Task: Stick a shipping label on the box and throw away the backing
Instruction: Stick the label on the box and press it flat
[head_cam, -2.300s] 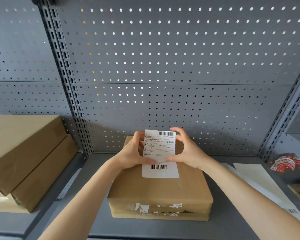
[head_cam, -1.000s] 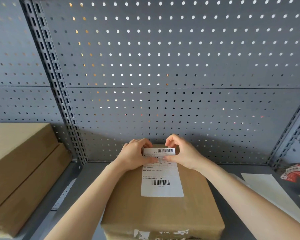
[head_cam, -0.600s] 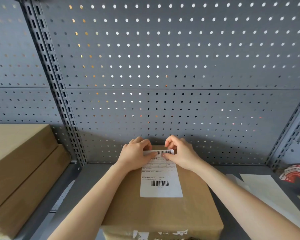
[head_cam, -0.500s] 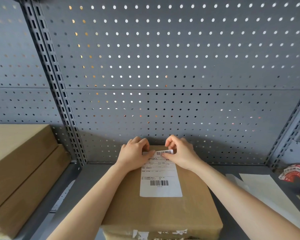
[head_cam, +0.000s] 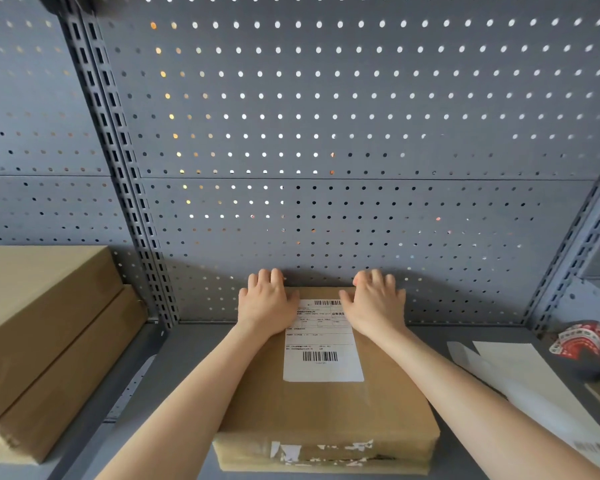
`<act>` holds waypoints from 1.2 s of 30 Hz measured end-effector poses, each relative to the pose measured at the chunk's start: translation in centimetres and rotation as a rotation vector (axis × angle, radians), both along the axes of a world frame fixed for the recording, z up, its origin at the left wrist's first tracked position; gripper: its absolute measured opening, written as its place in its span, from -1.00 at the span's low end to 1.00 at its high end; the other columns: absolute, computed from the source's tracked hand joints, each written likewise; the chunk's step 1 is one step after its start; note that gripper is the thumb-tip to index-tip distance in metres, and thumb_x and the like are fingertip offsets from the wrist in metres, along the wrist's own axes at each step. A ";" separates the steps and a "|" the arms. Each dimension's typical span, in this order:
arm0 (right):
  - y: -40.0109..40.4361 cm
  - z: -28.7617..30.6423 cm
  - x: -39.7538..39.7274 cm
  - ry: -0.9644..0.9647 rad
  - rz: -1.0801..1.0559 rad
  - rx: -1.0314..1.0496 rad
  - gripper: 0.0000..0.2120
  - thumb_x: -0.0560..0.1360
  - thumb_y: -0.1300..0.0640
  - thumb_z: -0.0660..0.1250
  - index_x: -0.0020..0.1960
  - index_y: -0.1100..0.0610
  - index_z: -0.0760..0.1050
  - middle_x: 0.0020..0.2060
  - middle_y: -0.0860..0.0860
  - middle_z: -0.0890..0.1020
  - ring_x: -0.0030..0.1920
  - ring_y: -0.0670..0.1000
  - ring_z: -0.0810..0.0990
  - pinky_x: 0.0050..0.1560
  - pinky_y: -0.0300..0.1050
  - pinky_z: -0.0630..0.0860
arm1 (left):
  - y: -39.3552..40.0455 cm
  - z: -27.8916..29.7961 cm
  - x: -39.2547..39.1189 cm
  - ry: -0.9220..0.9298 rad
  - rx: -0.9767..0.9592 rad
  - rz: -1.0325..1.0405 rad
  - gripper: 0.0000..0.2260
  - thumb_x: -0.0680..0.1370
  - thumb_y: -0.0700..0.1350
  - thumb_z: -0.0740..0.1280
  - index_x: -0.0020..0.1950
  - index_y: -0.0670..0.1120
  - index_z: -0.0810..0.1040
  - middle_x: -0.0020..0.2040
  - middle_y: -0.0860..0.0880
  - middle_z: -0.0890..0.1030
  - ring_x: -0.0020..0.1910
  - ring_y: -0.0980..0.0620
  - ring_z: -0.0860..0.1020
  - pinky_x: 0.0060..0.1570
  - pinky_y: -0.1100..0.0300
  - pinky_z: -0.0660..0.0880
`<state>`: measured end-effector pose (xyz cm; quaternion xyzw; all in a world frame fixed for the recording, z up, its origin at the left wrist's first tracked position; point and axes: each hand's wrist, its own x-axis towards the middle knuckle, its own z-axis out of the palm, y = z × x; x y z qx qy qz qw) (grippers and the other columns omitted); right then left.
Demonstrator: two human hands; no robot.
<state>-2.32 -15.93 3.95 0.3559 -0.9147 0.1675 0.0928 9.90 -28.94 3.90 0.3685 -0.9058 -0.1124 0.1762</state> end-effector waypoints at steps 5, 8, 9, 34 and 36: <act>-0.6 0.4 2.1 -0.080 -0.085 0.103 -0.34 0.52 -0.30 0.00 0.34 0.19 0.33 0.30 0.13 0.38 0.33 0.18 0.27 0.22 0.16 0.28 | 1.6 0.0 -0.7 -0.098 -0.009 0.071 -0.43 0.51 0.28 0.07 0.30 -0.13 0.35 0.29 -0.09 0.37 0.34 -0.10 0.27 0.29 0.01 0.26; -0.9 0.5 2.7 -0.085 -0.111 0.127 -0.29 0.50 -0.35 -0.02 0.36 0.19 0.32 0.32 0.13 0.37 0.34 0.18 0.25 0.22 0.18 0.26 | 2.2 -0.3 -1.2 -0.114 -0.010 0.108 -0.35 0.49 0.35 0.04 0.30 -0.14 0.36 0.29 -0.10 0.36 0.36 -0.10 0.25 0.32 0.02 0.23; -1.0 0.5 2.8 -0.086 -0.119 0.129 -0.28 0.49 -0.35 -0.02 0.35 0.19 0.32 0.31 0.13 0.37 0.34 0.18 0.25 0.22 0.18 0.25 | 2.4 -0.5 -1.3 -0.115 -0.014 0.118 -0.35 0.48 0.35 0.03 0.29 -0.14 0.37 0.28 -0.11 0.37 0.36 -0.10 0.25 0.32 0.02 0.23; 0.7 0.0 1.7 -0.106 -0.030 0.098 -0.63 0.61 -0.01 -0.02 0.32 0.12 0.31 0.33 0.07 0.38 0.35 0.11 0.27 0.25 0.11 0.27 | 1.4 -0.2 0.7 -0.026 0.055 0.020 -0.67 0.61 -0.11 0.03 0.33 -0.15 0.34 0.32 -0.12 0.38 0.34 -0.13 0.28 0.23 0.03 0.28; 1.0 0.0 1.7 -0.103 -0.015 0.091 -0.67 0.61 0.06 0.01 0.30 0.13 0.33 0.32 0.06 0.39 0.34 0.11 0.28 0.25 0.10 0.28 | 1.3 -0.1 0.9 -0.023 0.063 0.020 -0.67 0.58 -0.18 0.06 0.33 -0.15 0.35 0.32 -0.12 0.38 0.33 -0.13 0.29 0.21 0.03 0.29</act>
